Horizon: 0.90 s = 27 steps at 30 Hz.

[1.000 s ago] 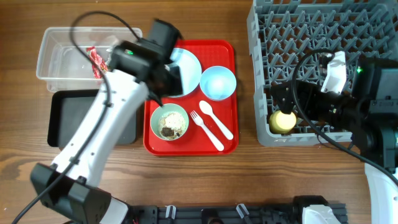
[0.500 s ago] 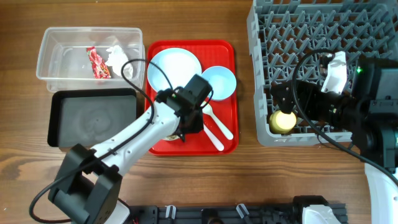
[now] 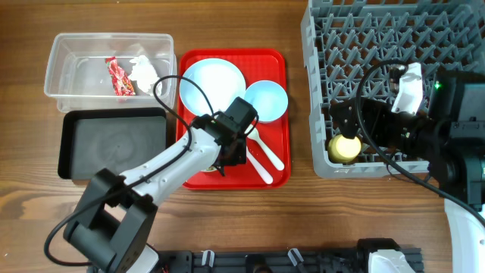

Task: Sort waste into correct bins and load items into the dishwasher rack
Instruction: 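Grasp the rim of the green rice bowl with the left gripper, then tip the green bowl over the black tray to dump the rice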

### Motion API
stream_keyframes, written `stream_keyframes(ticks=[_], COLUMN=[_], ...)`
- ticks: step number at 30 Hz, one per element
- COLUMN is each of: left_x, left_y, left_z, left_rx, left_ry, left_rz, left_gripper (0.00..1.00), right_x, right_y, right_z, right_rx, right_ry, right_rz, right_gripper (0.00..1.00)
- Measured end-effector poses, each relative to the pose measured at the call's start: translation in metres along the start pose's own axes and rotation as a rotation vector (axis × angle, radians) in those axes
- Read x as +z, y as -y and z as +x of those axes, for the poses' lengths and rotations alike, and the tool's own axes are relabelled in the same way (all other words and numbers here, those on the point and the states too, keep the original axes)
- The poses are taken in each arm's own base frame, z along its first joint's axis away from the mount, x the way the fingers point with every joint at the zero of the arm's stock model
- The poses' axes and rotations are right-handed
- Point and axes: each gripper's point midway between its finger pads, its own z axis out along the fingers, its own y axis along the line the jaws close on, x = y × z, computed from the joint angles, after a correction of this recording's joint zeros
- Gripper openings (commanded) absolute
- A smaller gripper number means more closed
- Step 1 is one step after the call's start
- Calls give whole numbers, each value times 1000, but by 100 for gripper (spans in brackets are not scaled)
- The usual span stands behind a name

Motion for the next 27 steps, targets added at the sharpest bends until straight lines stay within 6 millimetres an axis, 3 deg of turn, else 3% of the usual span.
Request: stream_keyframes(ticks=[5,10,17,21,27], left_x=[-2,-17,-90,-122,-129], left_y=[-4,-14,-18,-56,-125], left_z=[-2,0,-37,-45,-58], left_rx=[4,-6,-112,-205,-343], left_ry=[1,-45,82,132,141], left_rz=[-18,-54,104,125,126], left_gripper=[4,4,4,4,4], right_x=[0,0,0,0,0], right_y=[0,0,0,0,0], right_z=[0,0,0,0,0], right_rx=[0,0,0,0,0], right_ry=[0,0,0,0,-1], right_rz=[0,0,0,0,0], right_gripper=[95,95,95,95,95])
